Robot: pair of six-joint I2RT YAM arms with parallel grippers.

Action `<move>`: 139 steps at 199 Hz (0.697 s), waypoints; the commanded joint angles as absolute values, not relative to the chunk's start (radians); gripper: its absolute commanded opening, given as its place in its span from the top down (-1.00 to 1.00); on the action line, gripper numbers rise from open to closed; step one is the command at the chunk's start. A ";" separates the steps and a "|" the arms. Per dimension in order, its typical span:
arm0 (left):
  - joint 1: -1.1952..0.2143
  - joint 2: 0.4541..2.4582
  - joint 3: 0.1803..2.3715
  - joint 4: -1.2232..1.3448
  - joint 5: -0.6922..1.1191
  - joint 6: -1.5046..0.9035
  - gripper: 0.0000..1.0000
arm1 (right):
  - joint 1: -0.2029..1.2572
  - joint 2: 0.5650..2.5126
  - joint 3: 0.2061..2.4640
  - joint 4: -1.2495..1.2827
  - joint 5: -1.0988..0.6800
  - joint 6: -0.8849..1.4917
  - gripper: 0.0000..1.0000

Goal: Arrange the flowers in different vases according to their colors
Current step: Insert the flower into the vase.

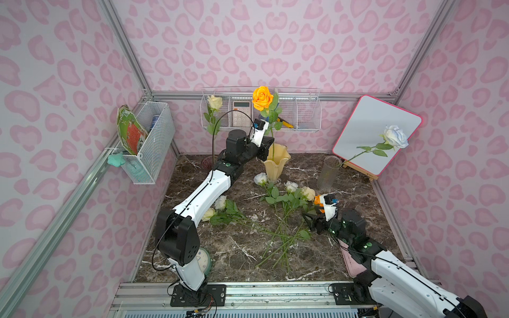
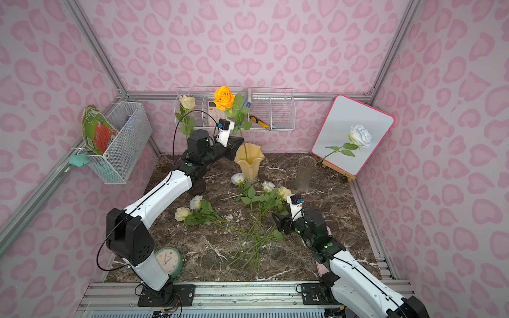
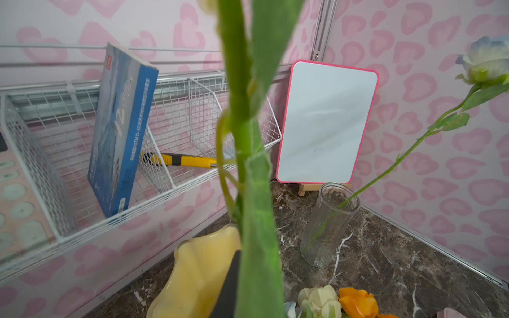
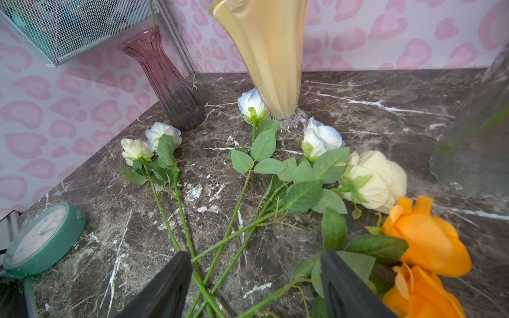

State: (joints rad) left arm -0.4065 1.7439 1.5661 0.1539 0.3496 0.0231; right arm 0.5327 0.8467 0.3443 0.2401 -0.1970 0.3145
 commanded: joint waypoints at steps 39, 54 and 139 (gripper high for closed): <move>-0.405 1.719 1.538 0.222 0.324 -0.002 -0.99 | 0.535 0.904 0.420 0.193 -0.241 0.325 -0.53; -0.405 1.688 1.541 0.181 0.317 0.001 -0.99 | 0.540 0.932 0.439 0.180 -0.268 0.317 -0.53; -0.412 1.369 1.471 -0.432 0.020 -0.147 -0.99 | 0.644 1.226 0.563 0.161 -0.264 0.301 -0.50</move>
